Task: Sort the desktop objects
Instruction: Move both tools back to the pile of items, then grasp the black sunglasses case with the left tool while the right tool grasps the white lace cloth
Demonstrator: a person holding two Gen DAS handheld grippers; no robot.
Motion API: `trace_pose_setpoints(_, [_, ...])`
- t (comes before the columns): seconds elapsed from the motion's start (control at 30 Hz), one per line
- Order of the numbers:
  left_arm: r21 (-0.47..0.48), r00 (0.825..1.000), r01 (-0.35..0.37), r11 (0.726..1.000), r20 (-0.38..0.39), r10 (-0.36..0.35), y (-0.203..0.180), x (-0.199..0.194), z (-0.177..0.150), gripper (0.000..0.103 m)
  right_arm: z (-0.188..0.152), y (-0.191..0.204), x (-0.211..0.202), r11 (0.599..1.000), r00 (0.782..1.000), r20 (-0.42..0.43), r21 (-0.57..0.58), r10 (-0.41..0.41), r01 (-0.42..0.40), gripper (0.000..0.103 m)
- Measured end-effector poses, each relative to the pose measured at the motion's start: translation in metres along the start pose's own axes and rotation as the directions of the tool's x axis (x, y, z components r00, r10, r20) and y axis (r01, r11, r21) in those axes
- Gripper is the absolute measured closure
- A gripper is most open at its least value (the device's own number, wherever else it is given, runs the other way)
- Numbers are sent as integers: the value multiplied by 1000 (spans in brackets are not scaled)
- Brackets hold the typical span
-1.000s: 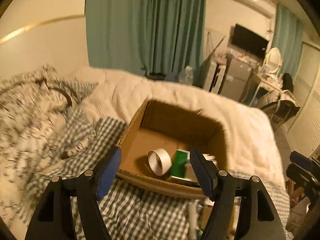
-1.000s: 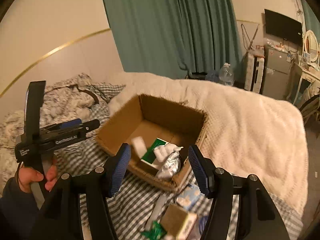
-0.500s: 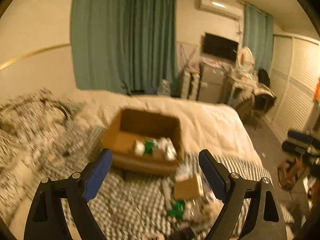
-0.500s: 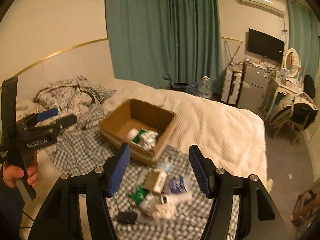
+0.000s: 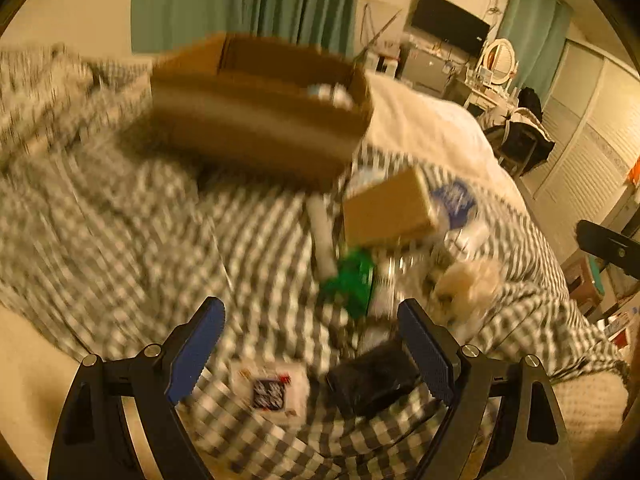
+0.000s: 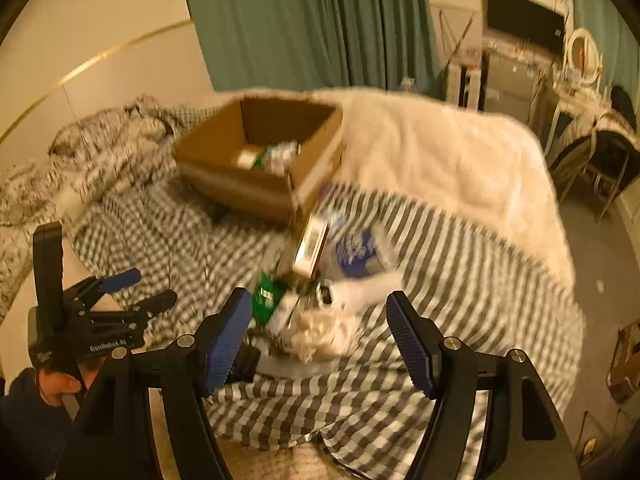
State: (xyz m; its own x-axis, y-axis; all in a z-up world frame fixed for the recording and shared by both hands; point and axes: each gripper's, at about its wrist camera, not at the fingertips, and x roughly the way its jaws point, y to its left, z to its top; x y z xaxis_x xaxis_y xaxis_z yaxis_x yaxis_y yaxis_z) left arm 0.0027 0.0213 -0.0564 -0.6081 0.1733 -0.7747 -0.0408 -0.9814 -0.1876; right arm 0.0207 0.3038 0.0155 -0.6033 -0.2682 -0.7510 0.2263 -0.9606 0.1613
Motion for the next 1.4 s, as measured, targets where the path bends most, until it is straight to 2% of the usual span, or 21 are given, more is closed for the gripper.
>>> trace_pose_setpoints(0.07, [-11, 998, 35, 999, -47, -35, 2, 17, -17, 12, -9, 0, 22, 1000, 999, -33, -1, 7, -7, 34])
trace_pose_setpoints(0.17, [-44, 983, 164, 985, -81, -167, 6, 36, -38, 12, -26, -2, 49, 1000, 998, -58, -15, 4, -5, 34])
trace_pose_setpoints(0.3, [-51, 965, 223, 974, -133, -228, -5, 55, -42, 12, -45, -5, 75, 1000, 987, -158, -17, -19, 17, 33])
trace_pose_setpoints(0.5, [83, 964, 240, 967, -137, -227, -36, 55, -43, 12, -39, -3, 91, 999, 982, -187, -39, -10, 2, 34])
trace_pose_setpoints(0.63, [94, 965, 209, 973, -181, -190, -42, 71, -47, 12, -40, -6, 113, 999, 966, -257, -34, -18, 9, 34])
trace_pose_setpoints(0.77, [66, 957, 215, 974, -213, -197, -35, 83, -50, 14, -39, -8, 115, 999, 967, -252, -23, -30, 25, 35])
trace_pose_setpoints(0.83, [59, 956, 224, 973, -206, -208, -34, 81, -51, 16, -38, -7, 114, 999, 969, -244, -22, -29, 25, 46])
trace_pose_setpoints(0.9, [64, 958, 227, 972, -196, -211, -35, 79, -52, 16, -39, -7, 115, 1000, 968, -249, -24, -24, 19, 68])
trace_pose_setpoints(1.0, [74, 958, 236, 969, -182, -220, -38, 76, -55, 16, -41, -3, 116, 999, 968, -247, -42, -33, 23, 80])
trace_pose_setpoints(1.17, [87, 968, 217, 972, -147, -203, -41, 66, -59, 16, -45, 1, 104, 997, 976, -212, -60, -52, 40, 86])
trace_pose_setpoints(1.4, [134, 981, 189, 973, -59, -183, -38, 39, -67, 16, -52, 15, 78, 996, 987, -146, -68, -68, 58, 86])
